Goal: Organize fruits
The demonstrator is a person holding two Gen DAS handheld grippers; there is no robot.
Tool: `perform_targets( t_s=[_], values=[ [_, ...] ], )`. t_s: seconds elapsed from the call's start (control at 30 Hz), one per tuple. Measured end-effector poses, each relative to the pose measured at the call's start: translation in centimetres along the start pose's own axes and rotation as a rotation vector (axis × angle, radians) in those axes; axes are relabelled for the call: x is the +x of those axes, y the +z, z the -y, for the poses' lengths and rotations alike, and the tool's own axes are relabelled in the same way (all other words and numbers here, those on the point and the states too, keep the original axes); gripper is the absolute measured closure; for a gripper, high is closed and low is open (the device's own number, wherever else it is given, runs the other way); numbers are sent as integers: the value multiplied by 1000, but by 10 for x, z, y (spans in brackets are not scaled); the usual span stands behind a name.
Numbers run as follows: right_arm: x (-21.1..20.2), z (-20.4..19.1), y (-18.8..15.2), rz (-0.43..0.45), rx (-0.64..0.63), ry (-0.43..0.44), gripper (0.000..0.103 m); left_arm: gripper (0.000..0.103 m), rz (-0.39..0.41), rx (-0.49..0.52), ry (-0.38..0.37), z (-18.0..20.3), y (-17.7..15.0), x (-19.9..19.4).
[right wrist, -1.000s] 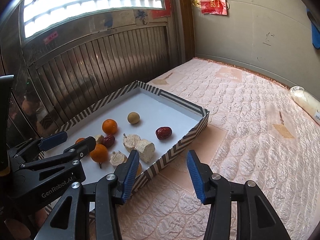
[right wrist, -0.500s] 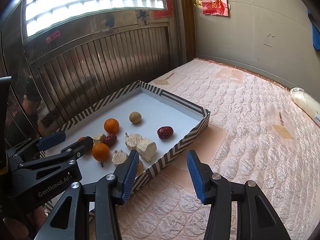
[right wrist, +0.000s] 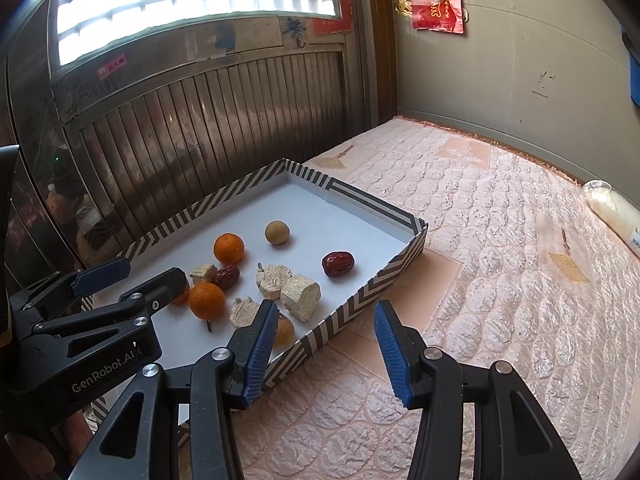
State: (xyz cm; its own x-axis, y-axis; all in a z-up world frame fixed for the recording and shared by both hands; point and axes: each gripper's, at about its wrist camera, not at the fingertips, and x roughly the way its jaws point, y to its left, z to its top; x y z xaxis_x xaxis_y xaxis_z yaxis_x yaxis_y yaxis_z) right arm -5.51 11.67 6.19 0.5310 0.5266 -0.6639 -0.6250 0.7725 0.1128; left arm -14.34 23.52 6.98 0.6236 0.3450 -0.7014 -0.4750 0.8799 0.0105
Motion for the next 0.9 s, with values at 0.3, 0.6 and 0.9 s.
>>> perform_targets(
  t_s=[0.3,0.6,0.9],
  values=[
    [0,-2,-1,-1,-2,1,55,37,-3,-3,-1,-1,0,0],
    [5,-3,-2,-12,-2,6,55,37,-7,-4,-4,-1,0,2],
    [6,-2,-4,-16,0,9,55,37,-14,-7,-8,-2,1,5]
  ],
)
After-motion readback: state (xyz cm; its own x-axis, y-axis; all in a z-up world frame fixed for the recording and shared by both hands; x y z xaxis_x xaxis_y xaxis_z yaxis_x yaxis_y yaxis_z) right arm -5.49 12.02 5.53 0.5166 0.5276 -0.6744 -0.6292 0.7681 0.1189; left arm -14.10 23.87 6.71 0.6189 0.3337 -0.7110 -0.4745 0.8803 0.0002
